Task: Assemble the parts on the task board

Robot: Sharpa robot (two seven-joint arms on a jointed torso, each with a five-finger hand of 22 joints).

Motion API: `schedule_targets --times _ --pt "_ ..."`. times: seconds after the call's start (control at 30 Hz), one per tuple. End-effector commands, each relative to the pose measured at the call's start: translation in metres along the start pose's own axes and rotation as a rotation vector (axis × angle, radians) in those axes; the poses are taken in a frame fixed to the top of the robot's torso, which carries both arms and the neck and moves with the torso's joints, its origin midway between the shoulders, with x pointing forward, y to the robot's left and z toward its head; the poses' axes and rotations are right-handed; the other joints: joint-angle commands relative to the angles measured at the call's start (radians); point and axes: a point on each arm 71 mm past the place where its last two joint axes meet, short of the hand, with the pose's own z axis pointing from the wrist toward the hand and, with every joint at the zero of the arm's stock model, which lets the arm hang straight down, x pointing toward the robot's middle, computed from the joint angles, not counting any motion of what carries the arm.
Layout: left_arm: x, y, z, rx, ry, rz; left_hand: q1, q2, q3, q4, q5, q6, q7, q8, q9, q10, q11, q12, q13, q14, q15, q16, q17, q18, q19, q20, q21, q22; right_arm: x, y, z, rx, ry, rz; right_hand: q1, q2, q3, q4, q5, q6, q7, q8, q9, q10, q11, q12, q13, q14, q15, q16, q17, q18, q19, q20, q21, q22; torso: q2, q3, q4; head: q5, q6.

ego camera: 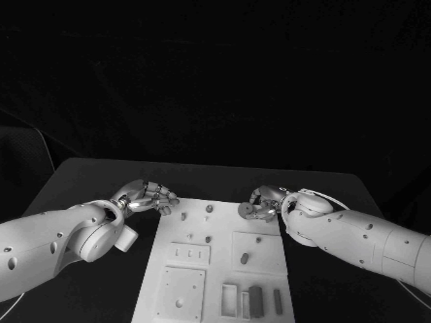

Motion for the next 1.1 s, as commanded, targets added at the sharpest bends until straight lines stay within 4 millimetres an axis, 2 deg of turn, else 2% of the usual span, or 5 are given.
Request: schedule_targets --times 0.03,0.2,0.43,0.77,1.1 --pt "0.001 -0.0017 0.0009 0.007 0.001 -0.003 0.0 0.007 -0.003 0.004 0.005 -0.001 0.004 -0.004 -0.001 -0.001 0.002 -0.004 0.0 0.005 -0.003 -0.004 0.001 0.013 0.005 0.0 -0.005 -0.002 0.002 0.0011 0.0015 -0.008 0.019 0.006 -0.007 0.003 0.0 0.003 -0.004 0.008 -0.001 0.003 0.001 -0.008 0.003 0.007 0.002 0.232 0.002 0.135 0.334 0.015 -0.004 0.0 0.123 0.001 0.0 -0.0003 0.001 -0.001 0.001" --pt "0.0004 -0.0014 0.0007 0.007 0.001 -0.003 0.0 0.007 -0.003 0.004 0.005 -0.001 0.004 -0.004 -0.001 -0.001 0.002 -0.004 0.0 0.005 -0.003 -0.004 0.001 0.013 0.005 0.0 -0.005 -0.002 0.0024 0.0017 0.0027 -0.008 0.019 0.008 -0.011 0.003 -0.001 0.005 -0.004 0.01 0.0 0.004 0.002 -0.008 0.003 0.007 0.002 0.232 0.002 0.136 0.334 0.015 -0.004 0.0 0.123 0.001 0.001 -0.0007 0.0022 -0.001 0.0" --pt "-0.0001 -0.0011 0.0013 0.006 0.0 -0.002 0.0 0.006 -0.004 0.005 0.005 -0.001 0.004 -0.005 -0.001 0.0 0.002 -0.004 0.0 0.005 -0.003 -0.004 0.001 0.013 0.005 0.0 -0.005 -0.002 0.0028 0.0027 0.004 -0.009 0.019 0.012 -0.016 0.004 -0.002 0.008 -0.004 0.011 0.001 0.004 0.002 -0.008 0.003 0.007 0.002 0.232 0.003 0.136 0.334 0.015 -0.004 0.0 0.123 0.002 0.001 0.0004 0.0001 0.001 -0.001" --pt "0.0003 -0.0011 0.0023 0.005 0.001 -0.002 -0.001 0.006 -0.004 0.005 0.004 -0.001 0.004 -0.005 -0.001 0.0 0.002 -0.004 0.0 0.006 -0.003 -0.004 0.001 0.013 0.005 0.001 -0.005 -0.002 0.0031 0.001 0.0045 -0.006 0.026 0.017 -0.022 0.007 -0.002 0.012 -0.004 0.014 0.0 0.005 0.002 -0.008 0.003 0.008 0.002 0.234 0.003 0.137 0.337 0.015 -0.005 0.0 0.123 0.002 0.001 0.0005 0.0003 0.002 -0.001" --pt "0.0012 -0.0014 0.0024 0.005 0.003 -0.002 -0.002 0.005 -0.005 0.005 0.004 -0.001 0.004 -0.005 -0.001 0.0 0.002 -0.005 0.0 0.006 -0.003 -0.004 0.002 0.013 0.005 0.001 -0.005 -0.002 0.0049 0.0033 0.0062 -0.008 0.037 0.015 -0.019 0.025 0.003 0.007 -0.002 0.042 0.0 0.017 0.008 -0.01 0.002 0.01 0.004 0.232 0.002 0.138 0.336 0.015 -0.006 -0.001 0.124 0.005 0.002 0.0009 -0.0003 0.001 -0.001"
